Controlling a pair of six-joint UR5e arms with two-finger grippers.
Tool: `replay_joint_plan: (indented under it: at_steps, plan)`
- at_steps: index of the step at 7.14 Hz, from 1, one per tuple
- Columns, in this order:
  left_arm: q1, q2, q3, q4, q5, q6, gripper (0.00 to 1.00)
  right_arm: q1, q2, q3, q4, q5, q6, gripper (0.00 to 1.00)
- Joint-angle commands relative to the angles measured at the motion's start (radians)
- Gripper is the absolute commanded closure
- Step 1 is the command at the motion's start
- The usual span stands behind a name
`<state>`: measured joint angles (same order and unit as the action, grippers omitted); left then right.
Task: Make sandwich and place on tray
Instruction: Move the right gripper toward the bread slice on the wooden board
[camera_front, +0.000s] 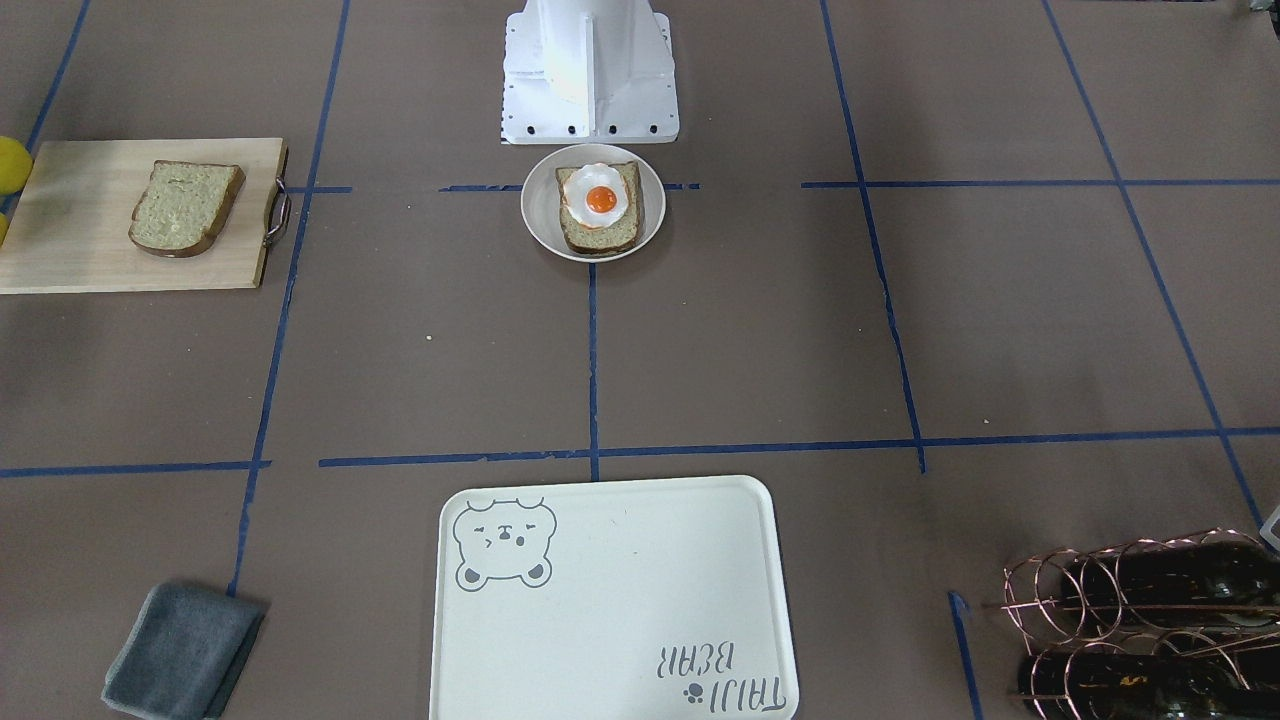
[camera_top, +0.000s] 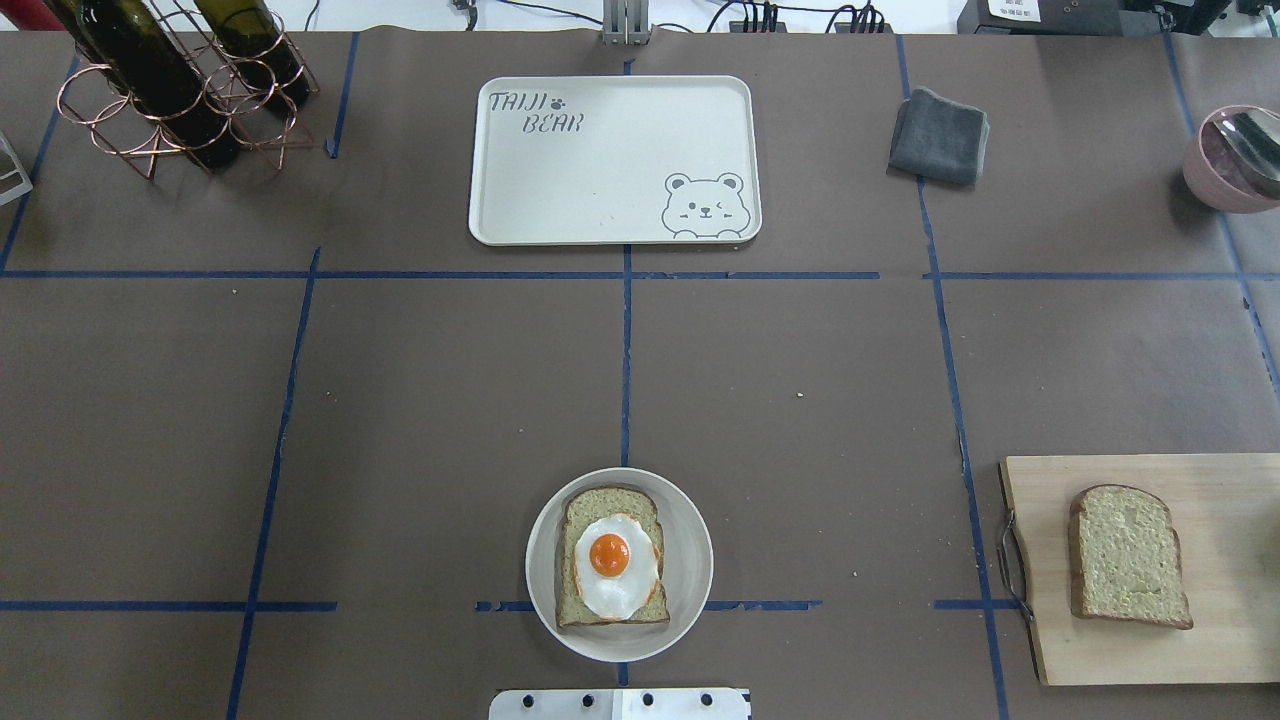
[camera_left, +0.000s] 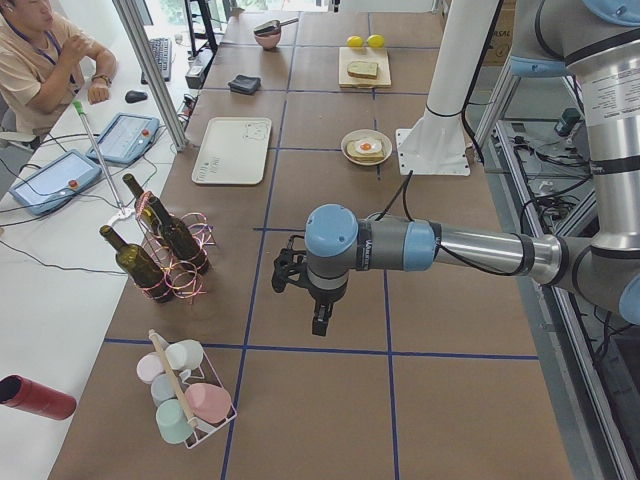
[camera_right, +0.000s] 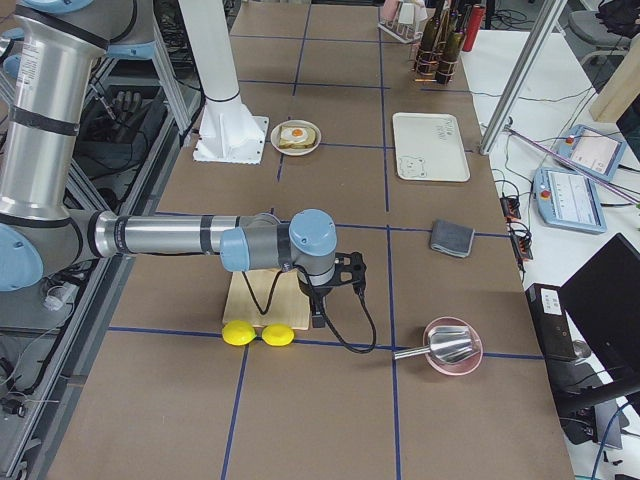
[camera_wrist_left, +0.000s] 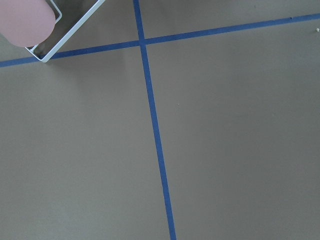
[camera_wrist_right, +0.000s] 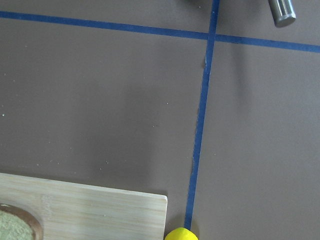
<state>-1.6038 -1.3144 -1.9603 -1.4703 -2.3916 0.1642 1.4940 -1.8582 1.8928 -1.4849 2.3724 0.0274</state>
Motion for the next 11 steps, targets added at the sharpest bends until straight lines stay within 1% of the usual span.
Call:
replay_joint_plan:
  at_steps: [1, 4, 5, 6, 7, 8, 9, 10, 11]
  plan:
    - [0.002, -0.017, 0.001, -0.001, 0.003, 0.0, 0.0, 0.0, -0.006, 0.003, 0.008, 0.022, -0.001, 0.0]
    - [0.01, -0.022, 0.003, -0.008, 0.0, 0.005, 0.0, -0.003, -0.009, -0.006, 0.026, 0.028, 0.008, 0.0]
    - [0.013, -0.032, 0.012, -0.004, -0.004, 0.005, 0.0, -0.015, -0.051, -0.014, 0.122, 0.039, 0.015, 0.0]
    - [0.013, -0.032, 0.023, -0.01, -0.006, 0.008, 0.0, -0.058, -0.065, -0.008, 0.158, 0.092, 0.073, 0.0]
    - [0.013, -0.026, 0.026, -0.012, -0.056, 0.008, 0.0, -0.134, -0.068, -0.006, 0.173, 0.149, 0.182, 0.0]
    - [0.013, -0.023, 0.027, -0.01, -0.146, 0.008, 0.0, -0.226, -0.073, -0.008, 0.292, 0.151, 0.353, 0.0]
    - [0.015, -0.02, 0.029, -0.01, -0.225, 0.008, 0.0, -0.312, -0.079, -0.009, 0.41, 0.127, 0.514, 0.01]
    - [0.021, -0.02, 0.027, -0.01, -0.234, 0.008, 0.0, -0.36, -0.103, -0.009, 0.508, 0.114, 0.651, 0.06]
    - [0.027, -0.02, 0.027, -0.012, -0.236, 0.008, 0.0, -0.456, -0.139, -0.008, 0.622, 0.018, 0.714, 0.04]
